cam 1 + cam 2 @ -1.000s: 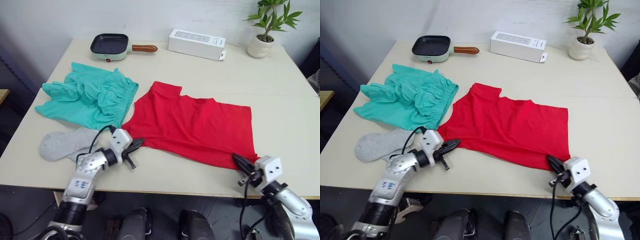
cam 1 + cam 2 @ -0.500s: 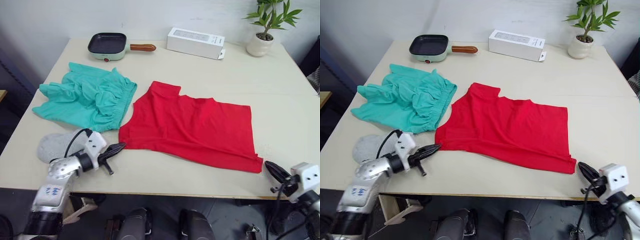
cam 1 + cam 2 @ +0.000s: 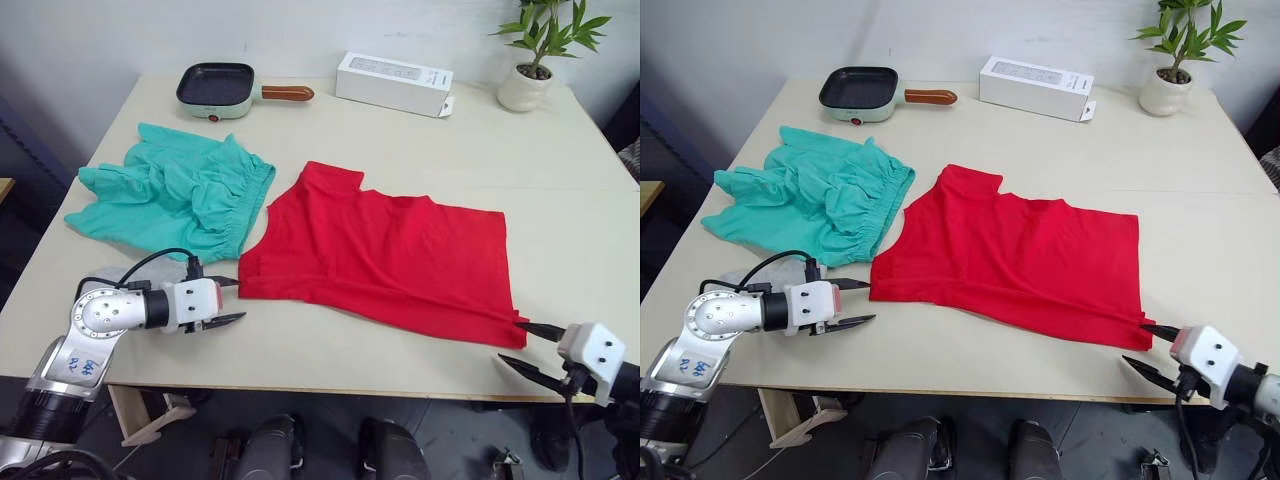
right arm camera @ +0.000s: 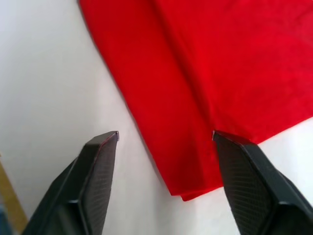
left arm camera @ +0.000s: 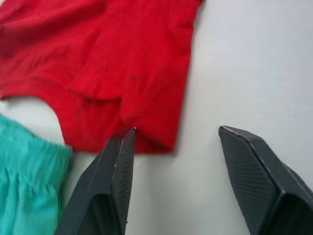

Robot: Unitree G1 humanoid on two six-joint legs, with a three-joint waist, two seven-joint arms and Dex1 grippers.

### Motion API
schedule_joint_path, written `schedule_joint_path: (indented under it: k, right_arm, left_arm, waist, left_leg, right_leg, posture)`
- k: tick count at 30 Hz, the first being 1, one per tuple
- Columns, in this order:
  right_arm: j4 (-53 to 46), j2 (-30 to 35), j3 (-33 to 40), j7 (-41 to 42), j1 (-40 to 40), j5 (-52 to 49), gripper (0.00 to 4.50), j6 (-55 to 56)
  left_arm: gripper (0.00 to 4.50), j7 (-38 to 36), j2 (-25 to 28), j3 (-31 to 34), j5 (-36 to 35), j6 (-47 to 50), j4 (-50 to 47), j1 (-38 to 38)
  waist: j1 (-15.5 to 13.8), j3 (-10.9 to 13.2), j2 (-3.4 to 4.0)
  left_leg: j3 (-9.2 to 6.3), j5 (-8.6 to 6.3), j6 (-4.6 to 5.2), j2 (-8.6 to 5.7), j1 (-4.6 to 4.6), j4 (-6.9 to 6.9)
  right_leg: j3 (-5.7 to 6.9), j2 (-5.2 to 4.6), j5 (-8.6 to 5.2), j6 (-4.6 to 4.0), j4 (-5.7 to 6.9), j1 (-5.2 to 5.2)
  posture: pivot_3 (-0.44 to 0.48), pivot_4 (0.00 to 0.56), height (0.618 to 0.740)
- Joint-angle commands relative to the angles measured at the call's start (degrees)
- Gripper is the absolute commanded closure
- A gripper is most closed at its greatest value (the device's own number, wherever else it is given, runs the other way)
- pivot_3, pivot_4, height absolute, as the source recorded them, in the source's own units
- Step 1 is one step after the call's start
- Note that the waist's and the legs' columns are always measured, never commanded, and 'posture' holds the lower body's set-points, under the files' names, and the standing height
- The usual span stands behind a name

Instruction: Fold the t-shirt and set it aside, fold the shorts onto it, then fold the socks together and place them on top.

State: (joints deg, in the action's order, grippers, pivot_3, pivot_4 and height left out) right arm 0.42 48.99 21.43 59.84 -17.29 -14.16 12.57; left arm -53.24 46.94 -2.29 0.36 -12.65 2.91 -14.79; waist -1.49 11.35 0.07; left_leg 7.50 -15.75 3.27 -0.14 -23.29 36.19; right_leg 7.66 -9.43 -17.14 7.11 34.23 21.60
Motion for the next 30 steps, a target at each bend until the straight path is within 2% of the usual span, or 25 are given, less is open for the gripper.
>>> schedule_joint_path:
  k: [1,5,7,8,10,14,16,17,21,25,30]
  right_arm:
    - [2.2,1.9,-1.4,-0.4,1.2,4.0,1.46,3.6]
    - [6.0,2.6,-3.5,-1.2,3.7,6.3,1.46,5.6]
    - [7.9,2.7,-4.2,-2.2,5.3,7.3,2.08,6.4]
    - [8.7,2.8,-4.5,-2.3,5.9,7.4,2.4,6.6]
    - [9.6,2.9,-5.0,-2.5,6.6,7.4,3.07,7.4]
    - [10.3,3.2,-5.6,-2.1,6.9,6.8,4.48,8.1]
    - [10.5,3.1,-5.7,-1.9,7.1,6.5,4.5,8.2]
    - [10.4,3.1,-5.7,-1.7,7.1,6.1,4.5,8.1]
    - [10.0,2.9,-5.7,-1.2,7.1,5.4,4.5,7.8]
    - [7.3,3.1,-5.1,0.8,6.3,2.5,4.5,6.3]
    - [5.2,4.9,-2.5,4.7,3.7,-1.4,4.5,4.5]
  left_arm:
    - [1.71,1.6,-1.0,-2.0,3.2,-0.7,3.3,-2.4]
    - [1.71,0.9,-1.3,-4.6,5.8,0.1,7.2,-4.8]
    - [1.69,0.4,-1.2,-6.2,6.7,0.4,8.9,-5.9]
    - [1.87,0.0,-1.3,-6.7,6.8,0.8,9.4,-6.2]
    - [2.31,-0.3,-1.4,-7.4,6.9,0.8,10.1,-6.7]
    - [3.59,-0.1,-1.3,-8.4,7.6,0.9,10.8,-6.7]
    - [4.31,0.1,-1.3,-8.7,7.8,1.2,11.1,-6.6]
    - [4.48,0.3,-1.3,-8.8,7.8,1.4,11.1,-6.5]
    - [4.48,0.0,-1.3,-8.9,7.2,2.1,10.8,-6.2]
    - [4.48,-2.1,-0.3,-7.1,3.7,4.0,7.7,-4.0]
    - [4.48,-6.7,3.8,-1.6,-4.7,8.3,-4.3,4.2]
  waist:
    - [0.1,0.0,0.0]
    - [0.1,-0.1,-0.11]
    - [0.1,-0.1,-0.15]
    - [0.1,-0.1,-0.15]
    - [0.2,-0.2,-0.08]
    - [0.0,-0.4,0.17]
    - [0.0,-0.6,0.35]
    - [0.0,-0.7,0.41]
    - [0.1,-0.7,0.52]
    - [0.2,-0.8,0.53]
    - [1.1,-0.7,0.51]
  left_leg:
    - [0.03,0.03,0.06,-0.01,0.0,0.01]
    - [0.17,0.15,0.23,-0.05,0.13,0.11]
    - [0.17,0.2,0.27,-0.05,0.19,0.21]
    - [0.17,0.24,0.33,-0.05,0.2,0.22]
    - [0.17,0.24,0.44,-0.01,0.2,0.19]
    - [0.15,0.25,0.41,0.01,0.21,0.15]
    - [0.15,0.3,0.34,0.01,0.21,0.13]
    - [0.17,0.35,0.26,0.01,0.21,0.12]
    - [0.18,0.46,0.11,0.02,0.21,0.11]
    - [0.18,0.46,0.14,0.03,0.22,0.1]
    - [0.2,0.4,0.1,0.14,0.2,-0.09]
  right_leg:
    - [0.1,0.02,0.0,0.0,0.04,-0.01]
    - [0.2,-0.01,0.07,0.13,0.1,-0.12]
    - [0.11,-0.09,0.12,0.11,0.08,-0.19]
    - [0.02,-0.14,0.17,0.05,0.02,-0.21]
    - [-0.24,-0.14,0.45,-0.11,-0.19,-0.23]
    - [-0.35,-0.14,0.54,-0.18,-0.25,-0.12]
    - [-0.35,-0.14,0.54,-0.18,-0.25,-0.12]
    - [-0.34,-0.14,0.54,-0.17,-0.24,-0.12]
    - [-0.31,-0.11,0.55,-0.16,-0.13,-0.13]
    - [-0.31,-0.11,0.55,-0.16,-0.09,-0.11]
    - [-0.26,-0.01,0.52,-0.18,-0.05,0.0]
  posture:
    - [0.0,0.15,0.74]
    - [0.0,0.15,0.74]
    - [0.0,0.15,0.74]
    - [0.0,0.15,0.74]
    - [0.0,0.15,0.74]
    - [0.0,0.15,0.74]
    - [0.0,0.15,0.74]
    - [0.0,0.15,0.74]
    - [0.0,0.15,0.74]
    - [0.0,0.15,0.74]
    - [0.0,0.15,0.74]
